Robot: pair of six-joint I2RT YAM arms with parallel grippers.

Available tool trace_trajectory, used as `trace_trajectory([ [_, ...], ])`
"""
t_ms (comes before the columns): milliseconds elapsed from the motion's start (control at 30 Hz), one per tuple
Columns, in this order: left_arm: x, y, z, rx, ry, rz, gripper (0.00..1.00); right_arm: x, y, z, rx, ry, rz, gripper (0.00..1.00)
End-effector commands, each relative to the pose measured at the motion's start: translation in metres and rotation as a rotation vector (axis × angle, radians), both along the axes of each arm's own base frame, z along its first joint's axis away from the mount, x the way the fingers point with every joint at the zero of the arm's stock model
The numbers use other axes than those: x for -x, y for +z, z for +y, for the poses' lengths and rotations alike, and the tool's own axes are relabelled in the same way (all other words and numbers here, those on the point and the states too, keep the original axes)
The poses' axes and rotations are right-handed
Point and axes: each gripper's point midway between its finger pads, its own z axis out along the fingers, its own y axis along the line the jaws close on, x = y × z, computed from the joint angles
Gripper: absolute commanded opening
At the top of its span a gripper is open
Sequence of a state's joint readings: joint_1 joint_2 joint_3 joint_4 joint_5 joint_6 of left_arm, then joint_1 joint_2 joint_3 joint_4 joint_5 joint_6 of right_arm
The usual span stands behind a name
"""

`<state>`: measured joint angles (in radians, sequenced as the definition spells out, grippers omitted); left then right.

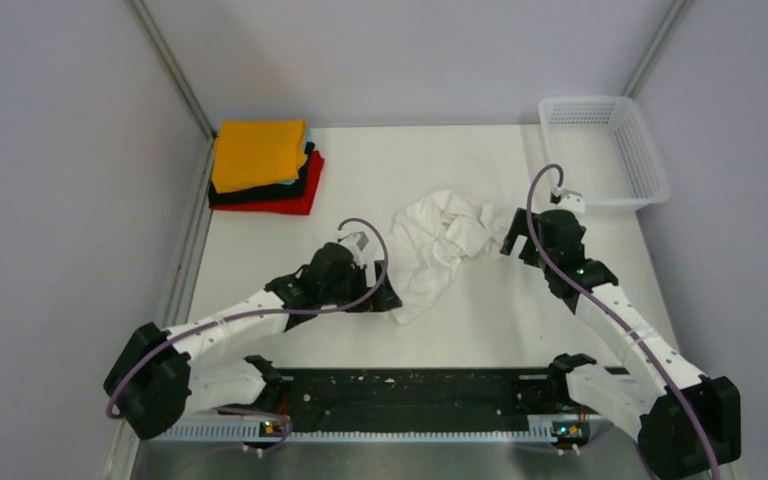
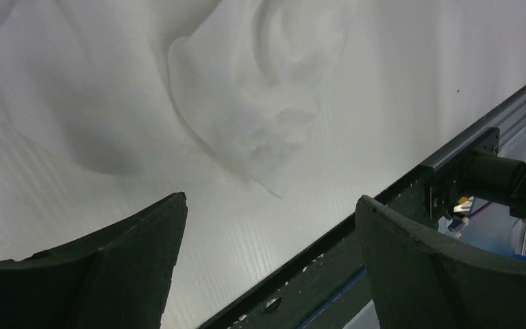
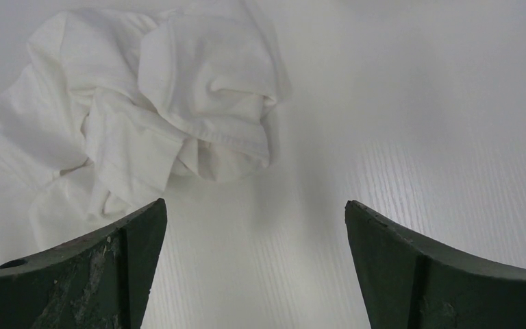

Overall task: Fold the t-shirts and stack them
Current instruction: Flatten out the tshirt

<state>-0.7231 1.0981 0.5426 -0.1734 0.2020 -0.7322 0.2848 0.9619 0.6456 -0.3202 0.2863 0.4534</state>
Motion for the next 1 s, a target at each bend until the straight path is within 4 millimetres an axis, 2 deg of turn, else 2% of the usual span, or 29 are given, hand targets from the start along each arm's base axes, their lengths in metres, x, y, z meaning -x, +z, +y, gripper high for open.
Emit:
trace_trajectory([
  [0,-0.033,0.01,-0.023,0.009,0.063,-0.049,0.93,-0.008,0.02,-0.002,0.001,-0.006,-0.089,0.99],
  [100,-0.042,-0.007,-0.028,-0.032,0.079,-0.011,0.86,-0.006,0.019,-0.003,0.003,-0.009,-0.092,0.99],
  [200,-0.047,-0.009,-0.04,-0.001,0.069,0.0,0.75,-0.006,0.017,-0.004,0.006,-0.007,-0.095,0.99],
  [333,-0.054,-0.016,-0.044,-0.018,0.086,0.013,0.68,-0.007,0.017,-0.003,0.006,-0.005,-0.095,0.99],
  [500,-0.059,-0.026,-0.055,-0.015,0.073,0.037,0.64,-0.006,0.016,-0.003,0.005,-0.001,-0.092,0.99],
  [633,-0.062,-0.029,-0.067,0.005,0.046,0.056,0.48,-0.006,0.016,-0.002,0.006,0.004,-0.091,0.99],
  [700,-0.064,-0.027,-0.069,0.006,0.044,0.054,0.28,-0.006,0.015,-0.003,0.011,0.007,-0.086,0.99],
  [767,-0.066,-0.024,-0.069,0.0,0.047,0.046,0.02,-0.005,0.014,-0.002,0.016,0.014,-0.084,0.99],
  [867,-0.069,-0.008,-0.063,0.001,0.058,-0.006,0.0,-0.006,0.011,-0.001,0.021,0.023,-0.077,0.99],
  [967,-0.068,0.011,-0.039,-0.029,0.124,-0.08,0.0,-0.006,0.009,0.002,0.022,0.046,-0.064,0.99],
])
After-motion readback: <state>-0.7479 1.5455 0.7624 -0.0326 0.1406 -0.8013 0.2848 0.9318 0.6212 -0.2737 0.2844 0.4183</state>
